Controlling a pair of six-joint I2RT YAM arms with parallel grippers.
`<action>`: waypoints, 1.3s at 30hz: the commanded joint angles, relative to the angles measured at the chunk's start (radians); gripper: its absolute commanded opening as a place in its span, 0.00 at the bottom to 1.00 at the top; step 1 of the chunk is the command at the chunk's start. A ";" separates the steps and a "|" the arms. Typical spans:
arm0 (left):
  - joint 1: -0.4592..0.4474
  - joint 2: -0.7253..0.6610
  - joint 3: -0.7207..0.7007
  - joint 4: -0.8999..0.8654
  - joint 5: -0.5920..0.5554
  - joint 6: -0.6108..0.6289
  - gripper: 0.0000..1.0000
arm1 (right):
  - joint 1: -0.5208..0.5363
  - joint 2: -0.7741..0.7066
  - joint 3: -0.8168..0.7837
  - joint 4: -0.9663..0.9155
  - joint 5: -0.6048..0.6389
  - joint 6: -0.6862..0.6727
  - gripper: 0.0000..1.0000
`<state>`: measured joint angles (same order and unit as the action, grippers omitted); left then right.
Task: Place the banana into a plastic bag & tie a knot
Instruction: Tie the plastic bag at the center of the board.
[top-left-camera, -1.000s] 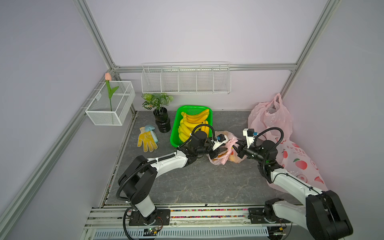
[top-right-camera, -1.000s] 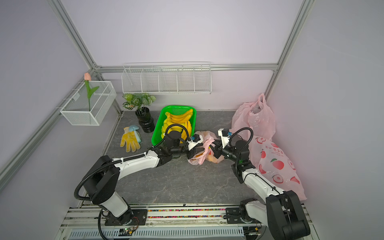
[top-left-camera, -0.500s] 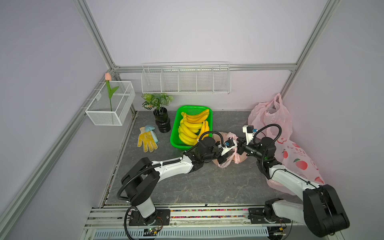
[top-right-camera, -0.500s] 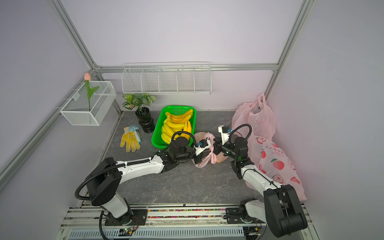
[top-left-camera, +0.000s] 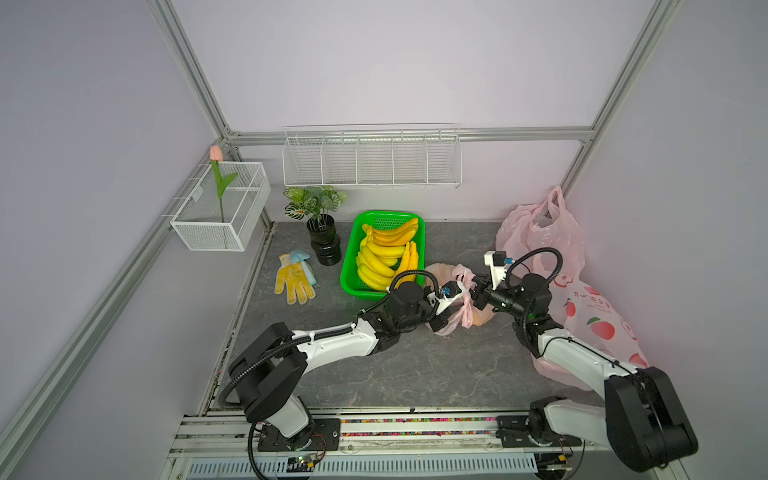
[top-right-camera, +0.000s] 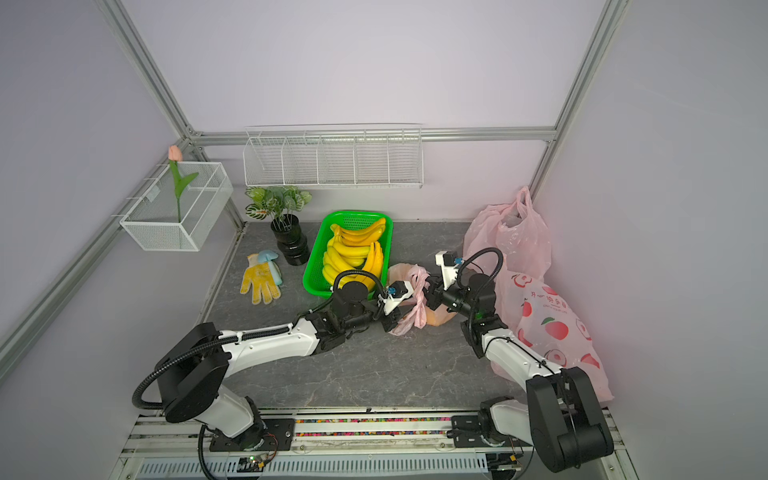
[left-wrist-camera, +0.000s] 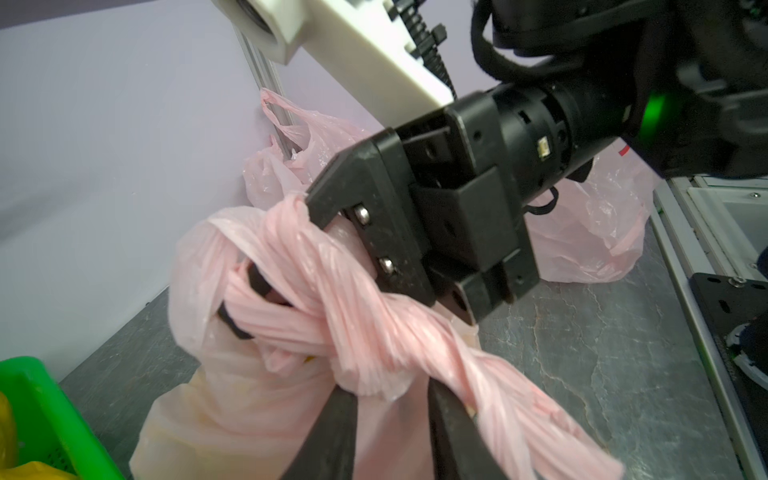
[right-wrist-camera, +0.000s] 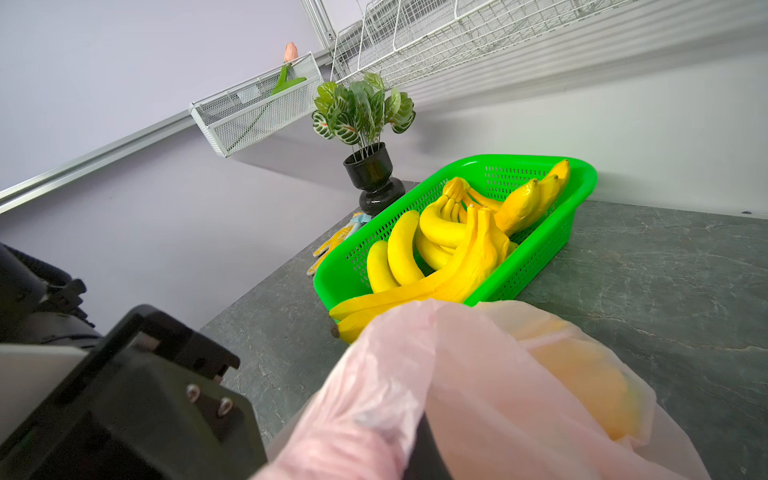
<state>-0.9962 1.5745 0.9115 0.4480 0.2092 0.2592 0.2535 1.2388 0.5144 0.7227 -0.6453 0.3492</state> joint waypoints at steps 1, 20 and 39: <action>-0.009 -0.041 -0.008 -0.028 -0.048 -0.029 0.34 | 0.004 -0.010 -0.002 0.021 -0.024 -0.021 0.07; 0.114 -0.180 0.001 -0.118 -0.020 -0.001 0.39 | 0.004 -0.012 -0.004 0.004 -0.035 -0.045 0.07; 0.147 0.026 0.069 -0.061 0.256 0.164 0.37 | 0.006 0.018 0.012 0.067 -0.062 0.011 0.07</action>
<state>-0.8253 1.6245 1.0061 0.3420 0.4011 0.3748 0.2569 1.2438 0.5144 0.7322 -0.6769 0.3386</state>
